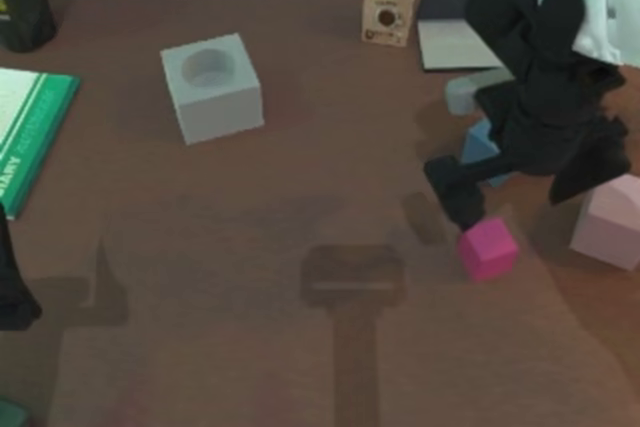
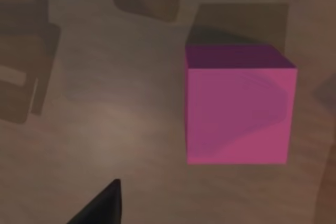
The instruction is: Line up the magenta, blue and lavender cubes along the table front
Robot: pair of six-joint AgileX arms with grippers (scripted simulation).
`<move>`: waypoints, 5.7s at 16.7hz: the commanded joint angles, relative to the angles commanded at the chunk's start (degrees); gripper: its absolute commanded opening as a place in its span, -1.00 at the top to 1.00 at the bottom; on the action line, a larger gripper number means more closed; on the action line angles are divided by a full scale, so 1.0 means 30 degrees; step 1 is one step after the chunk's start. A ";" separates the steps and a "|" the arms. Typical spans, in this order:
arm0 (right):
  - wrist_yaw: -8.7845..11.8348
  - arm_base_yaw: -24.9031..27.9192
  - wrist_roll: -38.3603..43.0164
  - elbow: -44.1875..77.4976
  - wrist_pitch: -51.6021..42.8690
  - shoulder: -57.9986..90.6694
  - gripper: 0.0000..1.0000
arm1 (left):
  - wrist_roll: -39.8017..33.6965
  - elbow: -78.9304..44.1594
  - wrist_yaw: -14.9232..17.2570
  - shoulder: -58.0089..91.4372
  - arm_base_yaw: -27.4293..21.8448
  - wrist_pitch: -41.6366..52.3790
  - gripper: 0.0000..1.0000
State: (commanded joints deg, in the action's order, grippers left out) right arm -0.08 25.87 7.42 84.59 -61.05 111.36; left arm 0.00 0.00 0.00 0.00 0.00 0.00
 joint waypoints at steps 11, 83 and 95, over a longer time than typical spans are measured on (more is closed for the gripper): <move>-0.0004 0.0250 0.0052 0.0504 0.0153 0.1424 -1.00 | 0.0000 0.0000 0.0000 0.0000 0.0000 0.0000 -1.00; -0.0384 0.3851 1.0285 -0.3101 0.3478 0.0301 1.00 | 0.0000 0.0000 0.0000 0.0000 0.0000 0.0000 -1.00; -0.0390 0.3906 1.0330 -0.3893 0.4470 0.0729 0.10 | 0.0000 0.0000 0.0000 0.0000 0.0000 0.0000 -1.00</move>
State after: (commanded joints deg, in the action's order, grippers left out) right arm -1.25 37.59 38.41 72.91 -47.64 113.55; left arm 0.00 0.00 0.00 0.00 0.00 0.00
